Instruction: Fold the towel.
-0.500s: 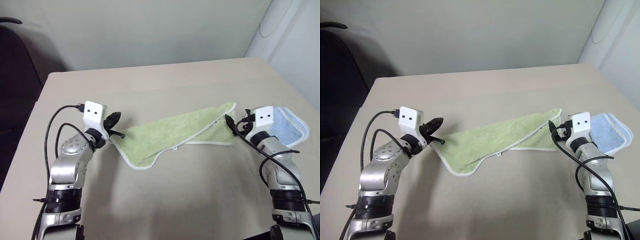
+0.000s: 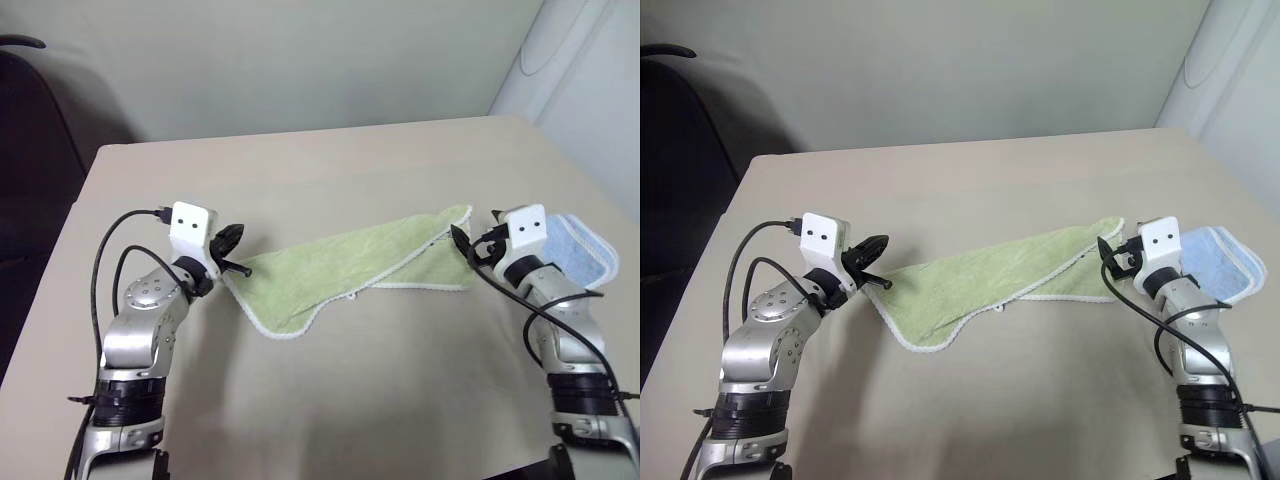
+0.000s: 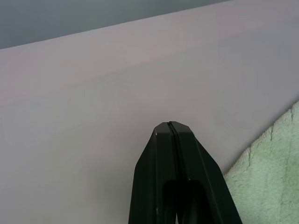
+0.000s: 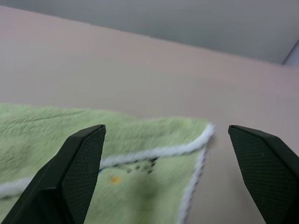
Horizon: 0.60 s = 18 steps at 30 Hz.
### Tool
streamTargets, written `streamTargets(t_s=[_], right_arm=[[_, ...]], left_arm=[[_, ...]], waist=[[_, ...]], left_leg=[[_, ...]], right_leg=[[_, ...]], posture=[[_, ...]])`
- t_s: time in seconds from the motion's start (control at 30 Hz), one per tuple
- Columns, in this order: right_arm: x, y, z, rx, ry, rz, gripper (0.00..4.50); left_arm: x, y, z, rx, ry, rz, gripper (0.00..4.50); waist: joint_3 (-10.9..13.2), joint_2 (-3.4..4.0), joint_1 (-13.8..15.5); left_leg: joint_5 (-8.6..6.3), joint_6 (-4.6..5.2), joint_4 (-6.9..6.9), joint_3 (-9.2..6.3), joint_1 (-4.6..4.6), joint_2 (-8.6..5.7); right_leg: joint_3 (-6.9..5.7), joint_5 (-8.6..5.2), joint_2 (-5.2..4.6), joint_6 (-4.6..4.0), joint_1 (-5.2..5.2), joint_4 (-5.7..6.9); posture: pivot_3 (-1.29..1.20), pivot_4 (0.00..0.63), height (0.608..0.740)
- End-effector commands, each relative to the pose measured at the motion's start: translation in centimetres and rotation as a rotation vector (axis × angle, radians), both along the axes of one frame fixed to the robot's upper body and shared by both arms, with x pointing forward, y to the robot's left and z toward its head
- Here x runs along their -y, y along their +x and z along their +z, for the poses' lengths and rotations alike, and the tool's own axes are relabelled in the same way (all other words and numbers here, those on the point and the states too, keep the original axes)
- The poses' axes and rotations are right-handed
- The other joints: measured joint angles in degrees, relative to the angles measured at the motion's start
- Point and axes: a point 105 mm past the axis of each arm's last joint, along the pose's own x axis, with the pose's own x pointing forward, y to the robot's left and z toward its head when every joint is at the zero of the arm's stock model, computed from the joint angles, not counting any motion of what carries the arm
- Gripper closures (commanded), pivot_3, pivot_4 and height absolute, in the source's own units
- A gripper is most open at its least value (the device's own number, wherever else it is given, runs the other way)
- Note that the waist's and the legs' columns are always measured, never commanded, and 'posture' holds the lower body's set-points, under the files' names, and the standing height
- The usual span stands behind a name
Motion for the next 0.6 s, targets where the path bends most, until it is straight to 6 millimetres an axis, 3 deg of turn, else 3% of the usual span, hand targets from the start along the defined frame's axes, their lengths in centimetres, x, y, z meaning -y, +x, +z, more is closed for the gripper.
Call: streamTargets(t_s=[0.03, 0.07, 0.2, 0.37, 0.47, 0.6], right_arm=[[0.4, -0.2, 1.2, 0.026, -0.212, 0.055, 0.06], [0.5, -0.3, 1.2, 0.024, -0.227, 0.059, 0.06], [1.9, 1.4, 0.8, -0.040, -0.592, 0.118, 0.06], [2.8, 3.0, 0.6, -0.067, -0.813, 0.158, 0.06], [3.6, 5.2, 0.3, -0.071, -1.087, 0.152, 0.06], [3.2, 6.8, 0.2, -0.057, -1.204, 0.166, 0.06]], left_arm=[[1.2, -0.4, 1.0, 0.039, 0.029, -0.055, 4.50], [1.4, -0.5, 1.0, 0.039, 0.030, -0.060, 4.50], [1.8, -0.5, 0.6, 0.017, 0.055, -0.130, 4.50], [1.9, -0.8, 1.3, 0.034, 0.048, -0.157, 4.50], [2.4, -1.4, 0.9, 0.030, 0.028, -0.164, 4.50], [2.8, -1.8, 0.4, 0.022, 0.009, -0.167, 4.50]], waist=[[0.00, 0.00, 0.14], [0.00, 0.00, 0.21], [0.00, 0.00, 0.09], [0.00, 0.00, -0.01], [0.01, 0.02, -0.32], [0.01, 0.03, -0.50]], left_leg=[[0.00, 0.00, -0.01, 0.00, 0.00, 0.00], [0.00, 0.00, -0.01, -0.01, 0.00, 0.00], [0.00, 0.00, -0.03, 0.02, -0.02, -0.01], [0.00, 0.01, -0.12, 0.00, 0.00, 0.02], [0.00, 0.01, -0.13, 0.00, 0.00, 0.05], [-0.01, 0.03, -0.22, -0.01, -0.04, 0.08]], right_leg=[[0.00, 0.01, 0.00, 0.00, 0.00, -0.01], [-0.03, 0.00, 0.00, 0.00, 0.02, 0.00], [0.03, 0.04, -0.01, 0.03, -0.02, -0.02], [0.05, 0.10, 0.01, 0.04, -0.09, 0.01], [0.07, 0.14, 0.01, 0.08, -0.15, 0.01], [0.07, 0.24, -0.02, 0.06, -0.26, 0.01]], posture=[[0.00, 0.150, 0.735], [0.00, 0.150, 0.735], [0.00, 0.150, 0.735], [0.00, 0.150, 0.735], [0.00, 0.150, 0.735], [0.00, 0.150, 0.735]])
